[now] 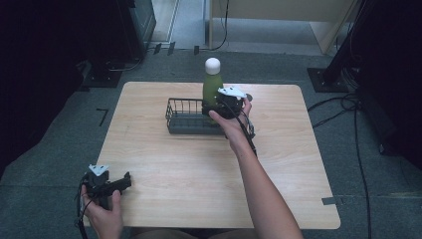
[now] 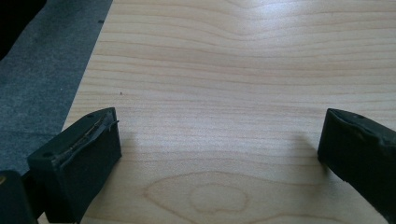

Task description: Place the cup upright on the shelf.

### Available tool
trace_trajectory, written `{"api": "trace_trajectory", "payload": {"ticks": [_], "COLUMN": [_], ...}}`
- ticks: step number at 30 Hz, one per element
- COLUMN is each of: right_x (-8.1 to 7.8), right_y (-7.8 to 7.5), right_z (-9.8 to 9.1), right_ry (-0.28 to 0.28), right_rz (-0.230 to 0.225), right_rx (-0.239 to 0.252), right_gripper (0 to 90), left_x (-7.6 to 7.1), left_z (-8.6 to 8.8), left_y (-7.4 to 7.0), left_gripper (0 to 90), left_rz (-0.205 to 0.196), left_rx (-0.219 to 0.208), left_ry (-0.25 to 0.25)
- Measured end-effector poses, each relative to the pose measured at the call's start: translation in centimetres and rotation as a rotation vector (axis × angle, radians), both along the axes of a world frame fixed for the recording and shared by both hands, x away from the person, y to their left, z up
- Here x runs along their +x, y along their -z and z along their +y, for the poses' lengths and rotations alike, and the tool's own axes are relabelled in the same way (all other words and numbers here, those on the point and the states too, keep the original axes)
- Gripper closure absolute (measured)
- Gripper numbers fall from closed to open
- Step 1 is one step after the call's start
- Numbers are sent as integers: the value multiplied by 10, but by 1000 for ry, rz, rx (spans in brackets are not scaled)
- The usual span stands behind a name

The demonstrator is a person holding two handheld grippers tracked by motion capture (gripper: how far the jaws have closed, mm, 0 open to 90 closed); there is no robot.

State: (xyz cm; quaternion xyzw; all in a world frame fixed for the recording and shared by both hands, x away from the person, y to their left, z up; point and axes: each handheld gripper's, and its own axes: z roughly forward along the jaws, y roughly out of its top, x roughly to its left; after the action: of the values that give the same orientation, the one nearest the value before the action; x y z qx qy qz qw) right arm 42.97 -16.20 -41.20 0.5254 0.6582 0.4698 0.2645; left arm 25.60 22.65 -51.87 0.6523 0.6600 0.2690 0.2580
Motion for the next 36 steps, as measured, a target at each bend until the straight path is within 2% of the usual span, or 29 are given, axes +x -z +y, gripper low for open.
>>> {"api": "trace_trajectory", "payload": {"ticks": [7, 14, 23, 36], "right_x": [-10, -28, -45, -72], "right_y": [-1, 1, 6, 23], "right_z": [-6, -18, -28, -50], "right_ry": [-14, -29, -40, -24], "right_rz": [-7, -16, -9, 5], "right_rx": [-5, -9, -13, -37], "right_gripper": [51, 19, 0, 0], "left_x": [0, 0, 0, 0], "left_z": [0, 0, 0, 0], "left_y": [0, 0, 0, 0], "left_gripper": [0, 0, 0, 0], "left_rz": [0, 0, 0, 0], "left_rx": [0, 0, 0, 0], "left_ry": [0, 0, 0, 0]}}
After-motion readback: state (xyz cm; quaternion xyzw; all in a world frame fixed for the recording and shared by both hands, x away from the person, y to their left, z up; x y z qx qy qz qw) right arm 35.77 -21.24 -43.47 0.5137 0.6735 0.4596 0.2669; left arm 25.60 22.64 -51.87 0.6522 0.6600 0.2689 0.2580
